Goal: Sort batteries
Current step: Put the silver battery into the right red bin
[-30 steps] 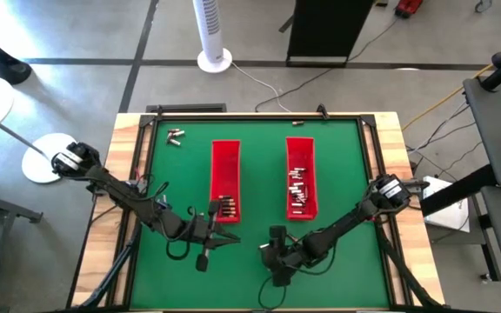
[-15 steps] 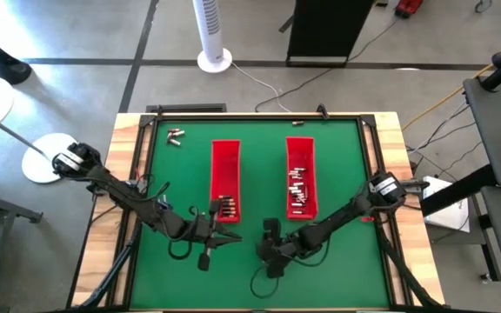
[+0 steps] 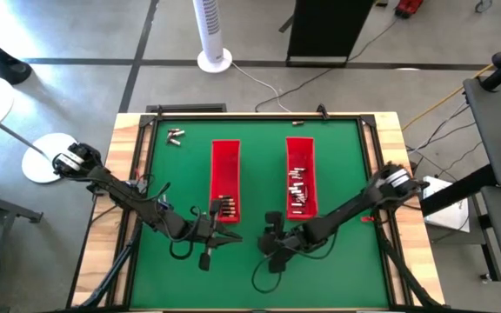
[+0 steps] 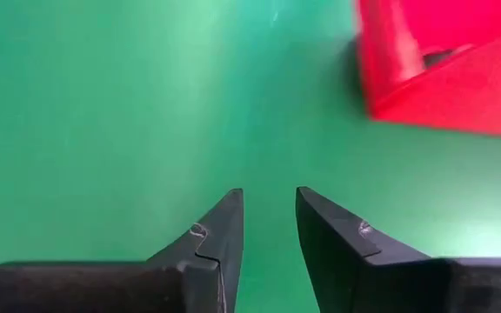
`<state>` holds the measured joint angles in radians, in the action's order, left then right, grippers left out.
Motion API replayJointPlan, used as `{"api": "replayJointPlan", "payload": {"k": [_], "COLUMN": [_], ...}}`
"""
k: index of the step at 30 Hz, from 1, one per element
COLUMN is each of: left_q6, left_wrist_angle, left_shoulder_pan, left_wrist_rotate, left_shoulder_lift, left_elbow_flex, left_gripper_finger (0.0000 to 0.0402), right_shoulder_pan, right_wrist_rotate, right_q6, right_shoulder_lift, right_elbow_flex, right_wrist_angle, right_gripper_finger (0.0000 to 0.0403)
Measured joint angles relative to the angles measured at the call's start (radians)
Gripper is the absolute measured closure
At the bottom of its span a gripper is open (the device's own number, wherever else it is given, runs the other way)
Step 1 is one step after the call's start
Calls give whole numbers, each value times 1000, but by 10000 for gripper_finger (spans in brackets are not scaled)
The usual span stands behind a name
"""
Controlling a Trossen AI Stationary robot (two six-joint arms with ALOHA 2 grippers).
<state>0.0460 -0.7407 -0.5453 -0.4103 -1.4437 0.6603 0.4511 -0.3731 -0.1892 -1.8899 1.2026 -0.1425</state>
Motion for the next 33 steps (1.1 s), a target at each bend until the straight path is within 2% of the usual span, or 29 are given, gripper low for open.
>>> {"api": "replayJointPlan", "payload": {"k": [8, 15, 17, 21, 27, 33], "left_q6": [20, 20, 21, 34, 42, 42], "left_wrist_angle": [8, 7, 4, -4, -4, 4], "left_shoulder_pan": [0, 0, 0, 0, 0, 0], "left_wrist_rotate": [0, -1, -2, -2, -2, -2], "left_shoulder_lift": [0, 0, 0, 0, 0, -1], "left_elbow_flex": [0, 0, 0, 0, 0, 0], "left_gripper_finger": [402, 402, 402, 402, 402, 402], "right_shoulder_pan": [31, 66, 60, 4, -73, -133], "right_wrist_rotate": [-183, -228, -190, -37, 9, 94], "right_q6": [-93, -241, -246, -245, -163, -100], "right_shoulder_lift": [170, 165, 153, 154, 131, 13], "right_elbow_flex": [-7, -49, -47, 33, 171, 303], "right_wrist_angle": [-194, -223, -235, -333, -570, -699], "right_gripper_finger": [314, 295, 285, 261, 232, 213]}}
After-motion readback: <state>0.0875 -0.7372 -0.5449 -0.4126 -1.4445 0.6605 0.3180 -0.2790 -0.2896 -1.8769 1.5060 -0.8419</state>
